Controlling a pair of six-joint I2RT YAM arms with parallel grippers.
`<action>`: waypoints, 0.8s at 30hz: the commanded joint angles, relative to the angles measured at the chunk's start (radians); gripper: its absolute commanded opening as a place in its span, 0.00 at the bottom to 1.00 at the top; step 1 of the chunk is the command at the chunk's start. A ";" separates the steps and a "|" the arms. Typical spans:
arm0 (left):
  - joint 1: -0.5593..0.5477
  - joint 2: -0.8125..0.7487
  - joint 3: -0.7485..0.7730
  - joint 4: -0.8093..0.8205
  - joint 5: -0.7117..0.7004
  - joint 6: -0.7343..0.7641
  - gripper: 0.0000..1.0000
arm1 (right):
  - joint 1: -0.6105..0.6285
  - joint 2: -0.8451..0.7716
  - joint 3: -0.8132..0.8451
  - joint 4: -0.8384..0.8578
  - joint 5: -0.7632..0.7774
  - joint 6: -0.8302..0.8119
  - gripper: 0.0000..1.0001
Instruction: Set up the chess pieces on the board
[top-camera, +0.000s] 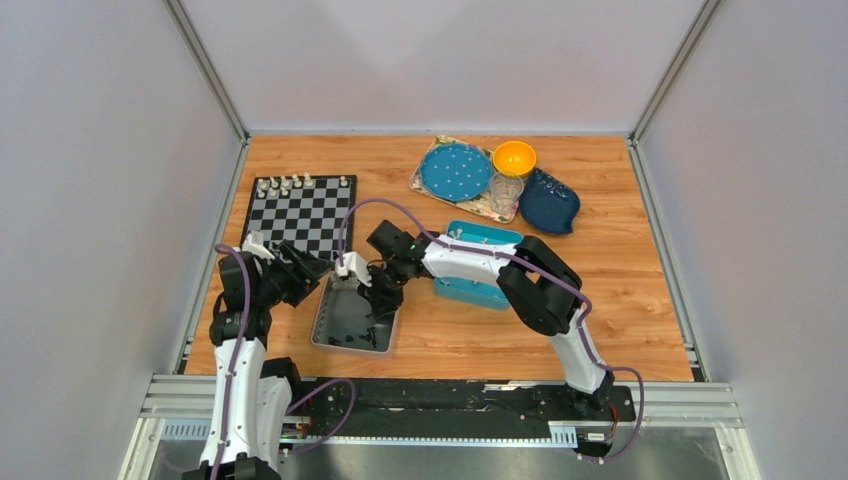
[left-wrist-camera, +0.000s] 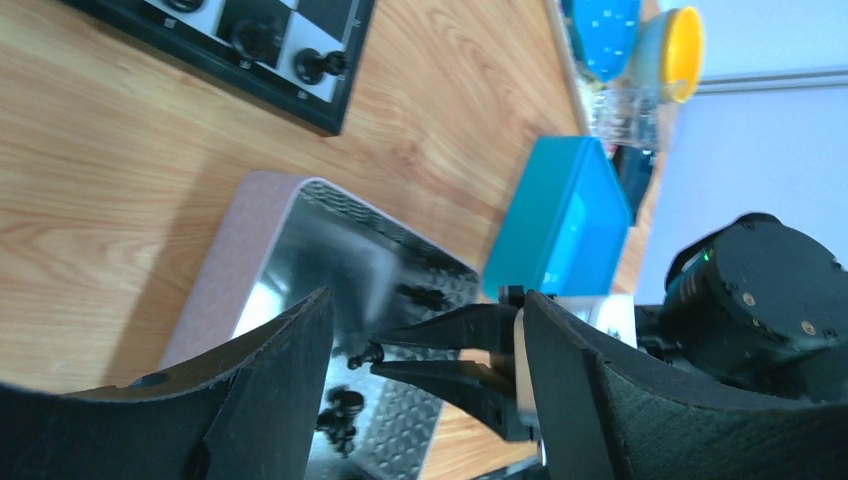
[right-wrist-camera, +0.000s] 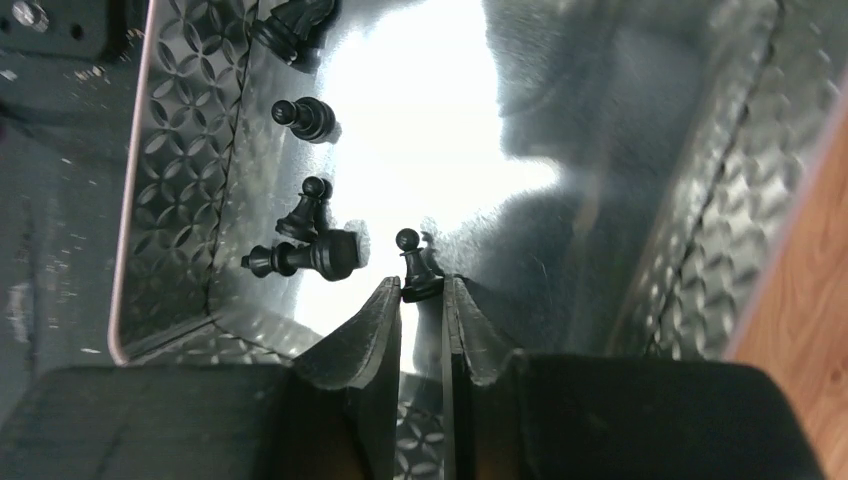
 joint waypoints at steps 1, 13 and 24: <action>-0.005 -0.008 -0.040 0.195 0.124 -0.128 0.73 | -0.033 -0.106 -0.008 0.076 -0.140 0.213 0.09; -0.017 -0.025 -0.224 0.421 0.251 -0.268 0.62 | -0.111 -0.082 -0.005 0.255 -0.274 0.536 0.09; -0.069 -0.016 -0.290 0.533 0.254 -0.323 0.52 | -0.142 -0.034 0.005 0.336 -0.279 0.707 0.09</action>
